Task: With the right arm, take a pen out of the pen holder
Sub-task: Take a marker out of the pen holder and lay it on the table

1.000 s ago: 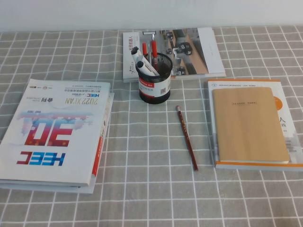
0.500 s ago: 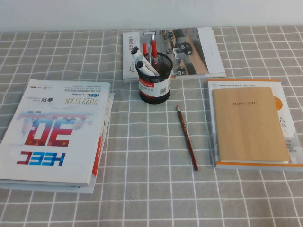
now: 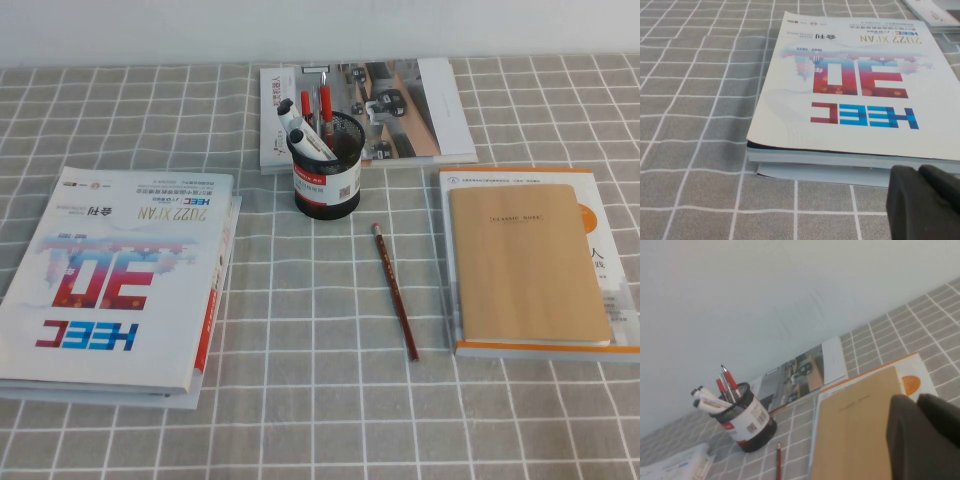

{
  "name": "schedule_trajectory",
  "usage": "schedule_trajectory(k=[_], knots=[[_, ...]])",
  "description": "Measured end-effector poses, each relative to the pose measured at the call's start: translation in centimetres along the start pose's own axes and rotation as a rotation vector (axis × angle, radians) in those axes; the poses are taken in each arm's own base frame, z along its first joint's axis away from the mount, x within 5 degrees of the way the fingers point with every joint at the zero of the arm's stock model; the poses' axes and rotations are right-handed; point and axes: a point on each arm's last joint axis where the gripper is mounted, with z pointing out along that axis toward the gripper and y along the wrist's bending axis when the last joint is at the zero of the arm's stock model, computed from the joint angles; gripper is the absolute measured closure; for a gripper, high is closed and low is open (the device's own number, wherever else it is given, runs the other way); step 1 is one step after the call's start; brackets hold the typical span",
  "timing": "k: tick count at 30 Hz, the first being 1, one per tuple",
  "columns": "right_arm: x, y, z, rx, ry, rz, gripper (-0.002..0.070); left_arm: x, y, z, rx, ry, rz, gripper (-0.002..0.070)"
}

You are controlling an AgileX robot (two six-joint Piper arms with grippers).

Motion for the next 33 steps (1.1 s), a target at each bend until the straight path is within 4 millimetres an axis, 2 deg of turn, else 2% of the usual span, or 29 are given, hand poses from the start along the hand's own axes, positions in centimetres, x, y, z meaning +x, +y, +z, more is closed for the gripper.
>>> schedule_trajectory(k=[4,10,15,20,29,33], knots=[[-0.2,0.4,0.0,-0.007,0.027,0.067,0.0689,0.0,0.0,0.0,0.0,0.0,0.0,0.068],[-3.0,3.3,1.5,0.005,0.23,0.022,0.0689,0.0,0.0,0.0,0.0,0.0,0.0,0.068],[-4.7,4.8,3.9,0.063,0.45,-0.085,0.0689,0.0,0.0,0.0,0.0,0.0,0.0,0.068],[-5.5,5.1,6.5,0.123,0.594,-0.166,0.0689,0.0,0.0,0.0,0.0,0.0,0.0,0.068],[-6.2,5.8,11.2,0.134,0.706,-0.239,0.0689,0.0,0.0,0.0,0.0,0.0,0.0,0.068],[-5.7,7.5,14.0,0.064,0.736,-0.298,0.0689,0.0,0.0,0.0,0.0,0.0,0.0,0.068]])
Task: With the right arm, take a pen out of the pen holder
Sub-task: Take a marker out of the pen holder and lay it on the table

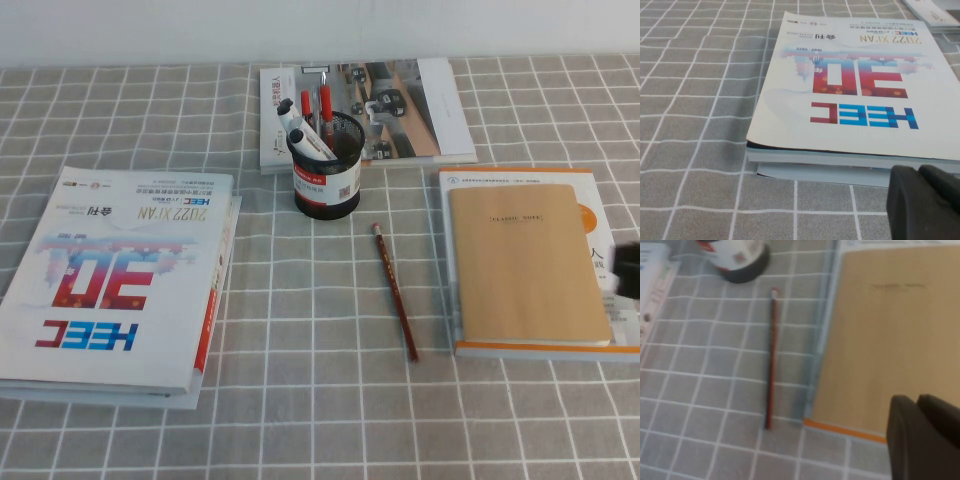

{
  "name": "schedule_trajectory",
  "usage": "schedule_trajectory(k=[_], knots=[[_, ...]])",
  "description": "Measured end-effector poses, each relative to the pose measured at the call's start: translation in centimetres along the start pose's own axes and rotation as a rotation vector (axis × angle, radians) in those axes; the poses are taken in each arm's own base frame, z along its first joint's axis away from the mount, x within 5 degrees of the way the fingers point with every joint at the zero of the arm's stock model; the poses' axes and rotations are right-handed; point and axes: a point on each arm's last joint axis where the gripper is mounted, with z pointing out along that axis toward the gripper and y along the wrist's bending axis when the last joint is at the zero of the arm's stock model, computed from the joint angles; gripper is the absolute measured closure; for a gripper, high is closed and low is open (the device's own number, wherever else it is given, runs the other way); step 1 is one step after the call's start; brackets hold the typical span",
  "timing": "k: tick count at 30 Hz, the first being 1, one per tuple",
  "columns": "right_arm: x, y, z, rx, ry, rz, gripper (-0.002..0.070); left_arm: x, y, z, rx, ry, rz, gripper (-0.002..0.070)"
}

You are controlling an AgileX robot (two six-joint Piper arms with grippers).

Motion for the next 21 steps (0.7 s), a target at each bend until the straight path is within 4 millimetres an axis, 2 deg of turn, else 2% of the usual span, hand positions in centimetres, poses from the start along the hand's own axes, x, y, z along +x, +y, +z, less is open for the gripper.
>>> schedule_trajectory(k=[8,15,18,21], knots=[[-3.4,6.1,5.2,-0.147,-0.093,-0.172,0.0688,0.0,0.0,0.0,0.0,0.0,0.0,0.068],[-4.9,10.8,9.6,-0.222,-0.134,-0.321,0.0676,0.0,0.0,0.0,0.0,0.0,0.0,0.068],[-4.9,11.9,11.2,-0.231,-0.15,-0.41,0.0624,0.0,0.0,0.0,0.0,0.0,0.0,0.068],[-5.1,12.9,12.8,-0.234,-0.19,-0.492,0.0522,0.0,0.0,0.0,0.0,0.0,0.0,0.068]])
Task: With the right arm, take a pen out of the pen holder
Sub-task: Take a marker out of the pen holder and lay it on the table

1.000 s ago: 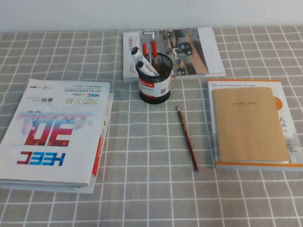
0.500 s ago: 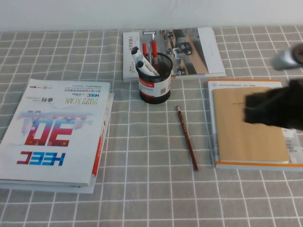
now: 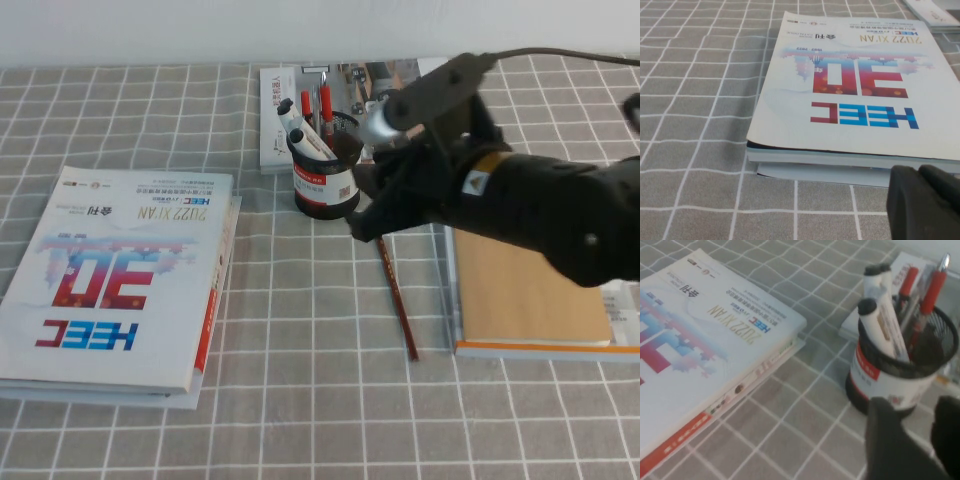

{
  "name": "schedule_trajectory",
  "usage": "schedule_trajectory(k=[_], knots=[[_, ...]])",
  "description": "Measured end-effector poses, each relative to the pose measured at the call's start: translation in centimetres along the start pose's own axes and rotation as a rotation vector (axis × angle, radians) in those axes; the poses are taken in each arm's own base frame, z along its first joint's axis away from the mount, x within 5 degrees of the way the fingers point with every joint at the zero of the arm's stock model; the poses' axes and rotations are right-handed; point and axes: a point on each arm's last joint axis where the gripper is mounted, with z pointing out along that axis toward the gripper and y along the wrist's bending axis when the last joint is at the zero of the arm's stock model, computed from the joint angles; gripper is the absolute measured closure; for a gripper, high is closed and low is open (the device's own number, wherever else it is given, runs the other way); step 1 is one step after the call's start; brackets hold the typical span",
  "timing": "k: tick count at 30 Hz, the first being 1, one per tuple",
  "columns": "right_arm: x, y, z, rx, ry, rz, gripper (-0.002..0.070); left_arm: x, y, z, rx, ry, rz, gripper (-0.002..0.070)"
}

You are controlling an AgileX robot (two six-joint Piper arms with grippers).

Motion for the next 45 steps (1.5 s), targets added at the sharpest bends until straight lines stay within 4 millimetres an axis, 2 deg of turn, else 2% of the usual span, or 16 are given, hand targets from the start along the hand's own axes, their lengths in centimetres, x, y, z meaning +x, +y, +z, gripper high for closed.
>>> schedule_trajectory(k=[4,8,14,19,23,32,38,45], knots=[[0.2,0.9,2.4,0.003,-0.061,-0.124,0.0372,0.0,0.0,0.0,0.0,0.0,0.0,0.068],[1.0,2.1,4.8,0.004,-0.126,-0.234,0.0335,0.0,0.0,0.0,0.0,0.0,0.0,0.068],[1.6,3.9,8.0,0.029,-0.203,-0.334,0.0328,0.0,0.0,0.0,0.0,0.0,0.0,0.068],[2.3,3.7,10.5,0.104,-0.192,-0.315,0.0327,0.0,0.0,0.0,0.0,0.0,0.0,0.068],[1.9,3.4,11.8,0.16,-0.192,-0.316,0.0327,0.0,0.0,0.0,0.0,0.0,0.0,0.068],[0.7,3.0,13.1,0.229,-0.231,-0.281,0.0328,0.0,0.0,0.0,0.0,0.0,0.0,0.068],[1.4,2.8,14.4,0.265,-0.199,-0.297,0.0331,0.0,0.0,0.0,0.0,0.0,0.0,0.068],[1.9,2.6,15.0,0.295,-0.196,-0.298,0.0332,0.0,0.0,0.0,0.0,0.0,0.0,0.068]])
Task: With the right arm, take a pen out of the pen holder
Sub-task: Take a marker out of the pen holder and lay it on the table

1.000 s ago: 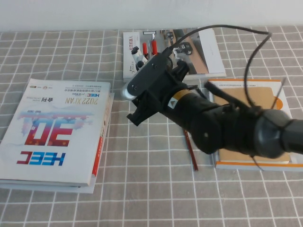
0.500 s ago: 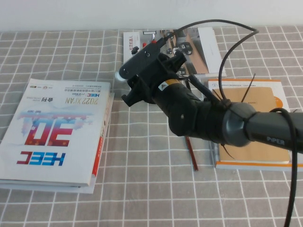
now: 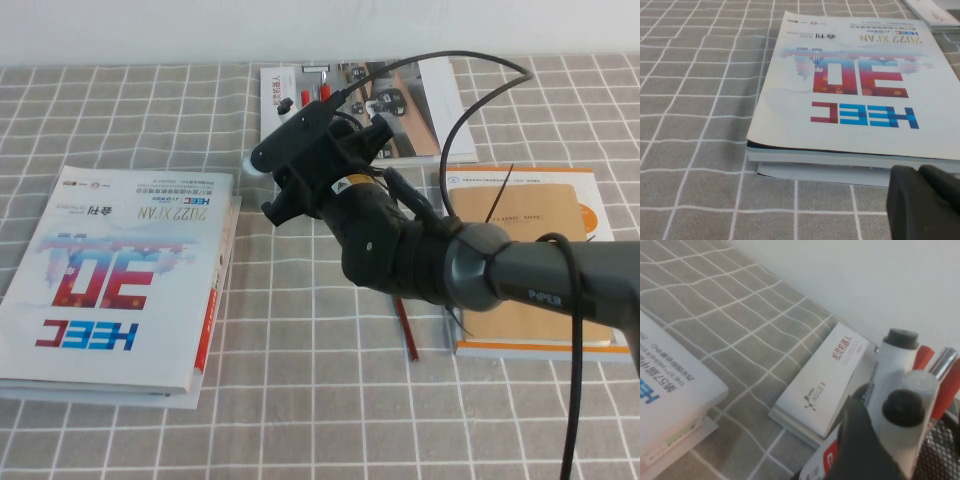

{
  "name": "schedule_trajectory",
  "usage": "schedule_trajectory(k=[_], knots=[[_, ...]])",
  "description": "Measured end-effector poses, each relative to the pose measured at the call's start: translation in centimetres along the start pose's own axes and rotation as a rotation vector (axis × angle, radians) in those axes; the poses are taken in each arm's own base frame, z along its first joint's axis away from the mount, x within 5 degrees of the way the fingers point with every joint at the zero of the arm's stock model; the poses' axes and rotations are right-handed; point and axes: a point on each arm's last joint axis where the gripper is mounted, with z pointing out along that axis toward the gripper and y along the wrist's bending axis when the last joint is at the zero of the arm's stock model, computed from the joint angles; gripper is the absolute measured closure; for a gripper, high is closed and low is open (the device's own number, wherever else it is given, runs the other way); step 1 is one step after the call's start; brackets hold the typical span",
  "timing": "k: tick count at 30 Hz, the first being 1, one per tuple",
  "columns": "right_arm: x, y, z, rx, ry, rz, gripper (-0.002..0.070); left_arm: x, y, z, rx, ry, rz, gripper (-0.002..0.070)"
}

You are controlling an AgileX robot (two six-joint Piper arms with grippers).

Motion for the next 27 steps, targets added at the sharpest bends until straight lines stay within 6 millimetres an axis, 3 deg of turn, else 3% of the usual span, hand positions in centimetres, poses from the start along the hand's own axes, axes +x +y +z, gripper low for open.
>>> schedule_trajectory(k=[17,27], knots=[[0.6,0.4,1.5,0.031,0.007,0.017,0.0337,0.0,0.0,0.0,0.0,0.0,0.0,0.068],[0.6,0.3,1.5,0.033,0.008,0.022,0.0451,0.0,0.0,0.0,0.0,0.0,0.0,0.068]])
